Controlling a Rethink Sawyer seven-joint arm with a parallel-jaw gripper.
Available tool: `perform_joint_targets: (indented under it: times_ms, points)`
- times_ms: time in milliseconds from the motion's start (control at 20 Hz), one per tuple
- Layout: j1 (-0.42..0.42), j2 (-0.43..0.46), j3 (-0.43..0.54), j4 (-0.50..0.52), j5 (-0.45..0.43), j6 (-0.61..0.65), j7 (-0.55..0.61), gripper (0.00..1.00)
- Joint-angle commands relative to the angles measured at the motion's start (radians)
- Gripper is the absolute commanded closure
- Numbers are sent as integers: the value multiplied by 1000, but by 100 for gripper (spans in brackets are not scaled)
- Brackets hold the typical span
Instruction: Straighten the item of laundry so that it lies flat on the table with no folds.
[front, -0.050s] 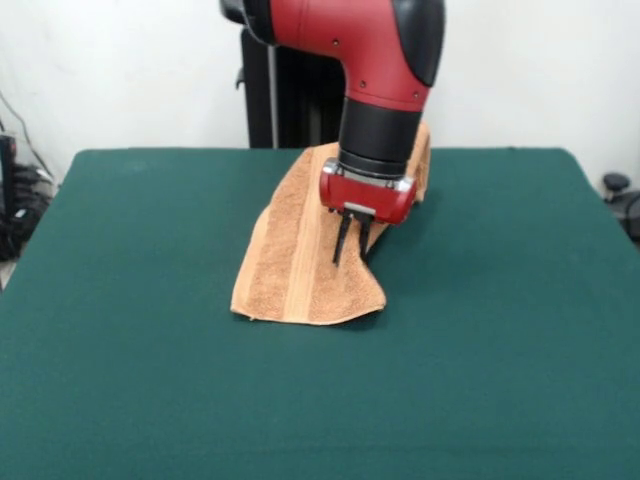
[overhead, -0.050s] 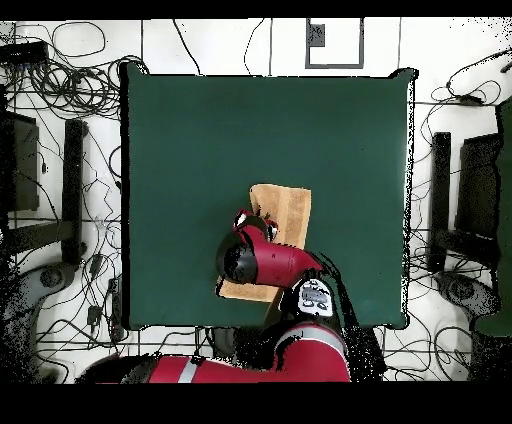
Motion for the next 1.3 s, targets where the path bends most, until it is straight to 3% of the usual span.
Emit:
perform_joint_targets:
  times_ms: [50, 800, 1300]
  points:
    - [55, 4, 57, 44, 82, -17, 226, 100]
    - [72, -94, -17, 3, 156, -78, 233, 100]
    - [36, -80, -10, -38, 138, -102, 188, 100]
